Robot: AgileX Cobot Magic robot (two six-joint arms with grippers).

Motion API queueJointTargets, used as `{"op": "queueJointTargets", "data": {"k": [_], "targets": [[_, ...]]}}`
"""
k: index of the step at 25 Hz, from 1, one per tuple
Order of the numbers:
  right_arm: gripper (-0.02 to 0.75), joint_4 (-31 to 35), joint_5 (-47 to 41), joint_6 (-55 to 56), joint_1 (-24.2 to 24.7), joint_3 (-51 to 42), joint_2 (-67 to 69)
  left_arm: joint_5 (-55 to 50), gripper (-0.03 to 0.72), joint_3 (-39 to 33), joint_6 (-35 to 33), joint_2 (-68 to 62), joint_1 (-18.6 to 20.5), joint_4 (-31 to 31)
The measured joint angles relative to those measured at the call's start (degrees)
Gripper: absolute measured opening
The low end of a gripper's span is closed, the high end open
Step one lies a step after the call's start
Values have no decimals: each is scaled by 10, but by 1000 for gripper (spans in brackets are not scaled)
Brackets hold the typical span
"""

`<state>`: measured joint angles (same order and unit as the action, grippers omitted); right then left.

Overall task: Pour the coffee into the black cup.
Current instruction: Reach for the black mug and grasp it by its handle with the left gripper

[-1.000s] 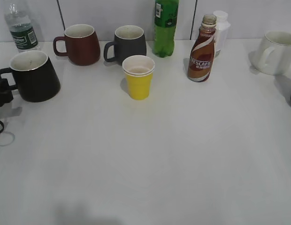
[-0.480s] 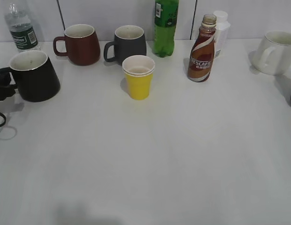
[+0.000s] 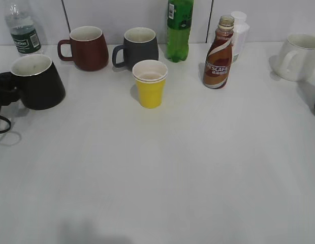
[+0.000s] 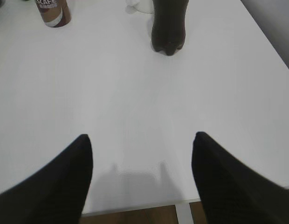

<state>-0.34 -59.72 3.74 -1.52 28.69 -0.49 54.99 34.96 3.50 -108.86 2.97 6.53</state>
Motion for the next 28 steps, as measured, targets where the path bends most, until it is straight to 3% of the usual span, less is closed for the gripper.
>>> {"op": "queueJointTargets", "data": {"k": [28], "targets": [[524, 0, 0, 0, 0, 0, 0, 15, 395, 17, 2, -27, 28, 72]]}}
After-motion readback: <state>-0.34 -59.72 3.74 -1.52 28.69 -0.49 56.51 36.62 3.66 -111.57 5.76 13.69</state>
